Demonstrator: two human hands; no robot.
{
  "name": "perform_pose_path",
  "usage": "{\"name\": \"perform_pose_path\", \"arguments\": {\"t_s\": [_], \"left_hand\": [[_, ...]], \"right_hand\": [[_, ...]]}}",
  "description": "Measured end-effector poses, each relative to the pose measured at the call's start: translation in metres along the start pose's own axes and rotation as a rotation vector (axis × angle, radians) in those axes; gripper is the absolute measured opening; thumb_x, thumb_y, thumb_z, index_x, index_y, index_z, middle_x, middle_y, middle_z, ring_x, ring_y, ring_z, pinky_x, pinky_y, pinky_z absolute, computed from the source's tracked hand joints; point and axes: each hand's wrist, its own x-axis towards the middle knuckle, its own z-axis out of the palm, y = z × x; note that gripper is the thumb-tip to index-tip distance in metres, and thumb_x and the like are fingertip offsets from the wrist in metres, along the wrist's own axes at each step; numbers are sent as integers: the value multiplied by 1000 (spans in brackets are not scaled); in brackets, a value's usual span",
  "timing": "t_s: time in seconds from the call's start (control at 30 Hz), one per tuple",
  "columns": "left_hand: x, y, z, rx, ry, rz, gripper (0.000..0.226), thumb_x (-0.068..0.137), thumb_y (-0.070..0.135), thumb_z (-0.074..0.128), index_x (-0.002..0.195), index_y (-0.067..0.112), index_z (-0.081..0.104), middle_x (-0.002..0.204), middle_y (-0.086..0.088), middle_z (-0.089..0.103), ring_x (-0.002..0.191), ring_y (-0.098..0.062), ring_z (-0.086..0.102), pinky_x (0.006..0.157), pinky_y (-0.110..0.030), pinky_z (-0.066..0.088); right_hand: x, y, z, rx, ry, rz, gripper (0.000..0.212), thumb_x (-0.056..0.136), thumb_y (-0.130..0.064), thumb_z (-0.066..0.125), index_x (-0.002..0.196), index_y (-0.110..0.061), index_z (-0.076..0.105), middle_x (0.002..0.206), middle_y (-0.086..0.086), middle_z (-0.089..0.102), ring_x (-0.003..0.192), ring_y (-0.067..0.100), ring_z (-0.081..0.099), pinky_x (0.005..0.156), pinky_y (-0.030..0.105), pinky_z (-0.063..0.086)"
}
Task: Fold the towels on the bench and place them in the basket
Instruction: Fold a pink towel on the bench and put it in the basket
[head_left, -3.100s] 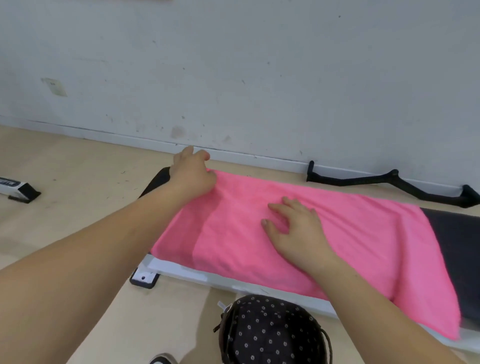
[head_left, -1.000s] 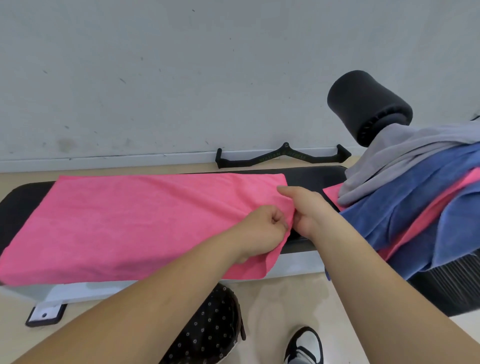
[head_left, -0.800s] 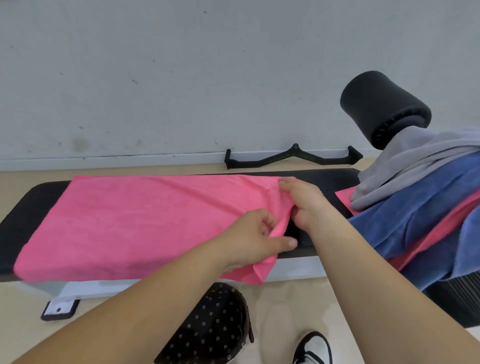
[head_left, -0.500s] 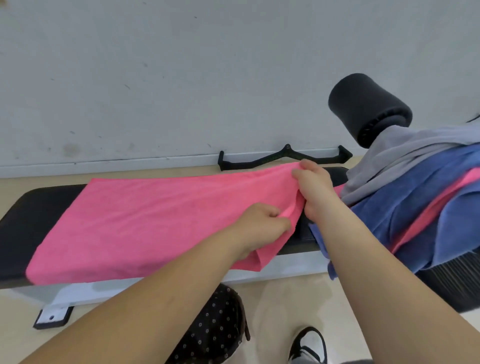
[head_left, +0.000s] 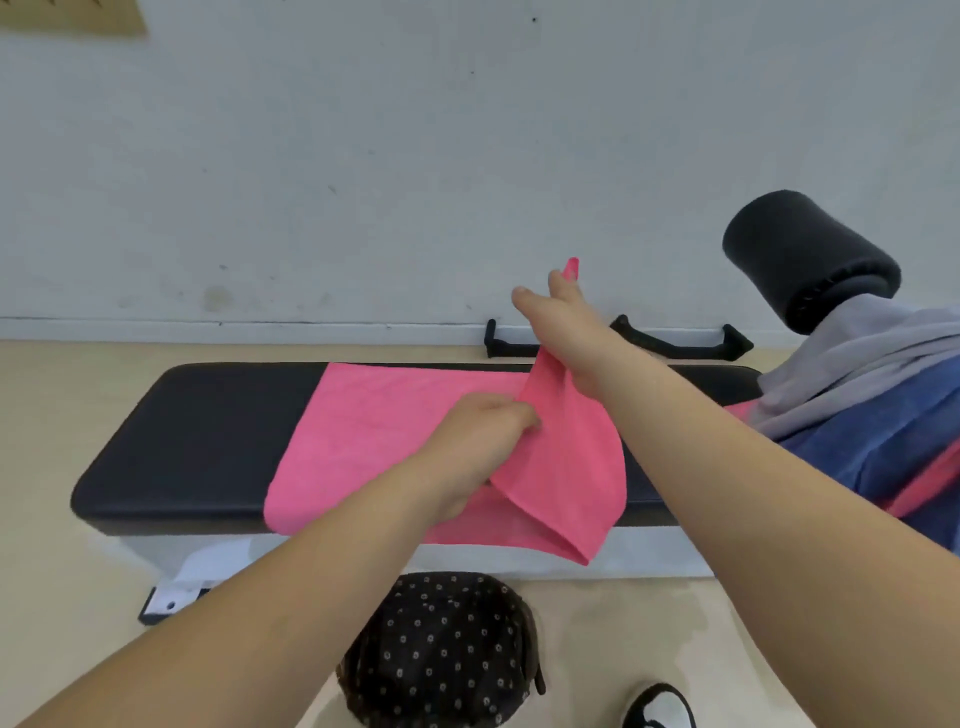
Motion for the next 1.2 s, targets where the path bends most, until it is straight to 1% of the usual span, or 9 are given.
{"name": "perform_pose_path", "arguments": {"t_s": [0.17, 0.3, 0.47, 0.57, 0.67, 0.8, 0.9, 1.07, 1.2], "left_hand": [[-21, -17, -77, -125, 220, -73, 8, 81, 13, 60, 79, 21, 62, 88, -2, 58, 85, -25, 50, 78, -39, 38], [-37, -40, -124, -146, 291, -144, 12, 66, 21, 63, 77, 22, 64, 91, -3, 56, 92, -32, 58, 93, -52, 53], [-39, -63, -173, 33, 221, -138, 27, 76, 7, 56, 57, 20, 43, 58, 2, 37, 59, -22, 34, 59, -31, 30], [-34, -77, -190, 158, 205, -122, 14, 81, 3, 51, 72, 11, 44, 73, -7, 37, 62, -24, 42, 48, -38, 50], [-30, -91, -198, 360, 200, -99, 9, 79, 6, 50, 73, 11, 45, 72, -11, 42, 55, -29, 56, 55, -52, 61], [-25, -99, -206, 543, 210, -100, 17, 81, 9, 54, 67, 13, 44, 64, -10, 56, 54, -33, 71, 53, -43, 63], [-22, -103, -211, 697, 278, -73, 16, 78, 20, 60, 66, 16, 51, 66, -3, 58, 53, -25, 61, 54, -40, 58], [-21, -109, -199, 804, 406, -27, 37, 82, 54, 70, 83, 20, 55, 97, 1, 51, 82, -24, 61, 76, -39, 56], [-16, -114, -189, 778, 436, 42, 32, 86, 49, 72, 75, 30, 49, 102, 5, 60, 95, -21, 61, 82, -41, 56]], "right_hand": [[7, -33, 92, -82, -93, -34, 72, 99, -41, 47, 158, -7, 25, 172, -9, -15, 158, 12, 4, 126, 39, 15], [2, -48, 160, -160, -184, -63, 74, 101, -42, 45, 161, -8, 19, 172, -6, -14, 159, 15, -2, 128, 43, 11], [-3, -50, 220, -308, -323, -41, 78, 96, -54, 42, 160, -13, 25, 172, -8, -9, 159, 18, -6, 126, 50, 13], [-3, -40, 233, -269, -427, -28, 76, 95, -58, 47, 161, -25, 29, 173, -2, 1, 159, 23, -6, 128, 49, 9], [7, -33, 221, -250, -325, -99, 58, 104, -34, 47, 160, -24, 33, 169, -2, 26, 156, 18, 21, 125, 32, 17], [28, -27, 206, -550, -314, -88, 56, 99, -11, 46, 154, -14, 43, 157, 6, 48, 142, 26, 47, 113, 32, 36], [42, -21, 210, -685, -358, -63, 53, 98, -15, 50, 151, -11, 45, 150, 10, 54, 135, 30, 53, 111, 37, 43], [57, -19, 224, -716, -317, -189, 48, 93, -23, 59, 140, -15, 57, 139, 8, 57, 129, 29, 54, 106, 42, 48], [62, -19, 229, -650, -383, -156, 37, 88, -23, 57, 124, -29, 65, 116, -5, 67, 113, 23, 64, 102, 35, 51]]}}
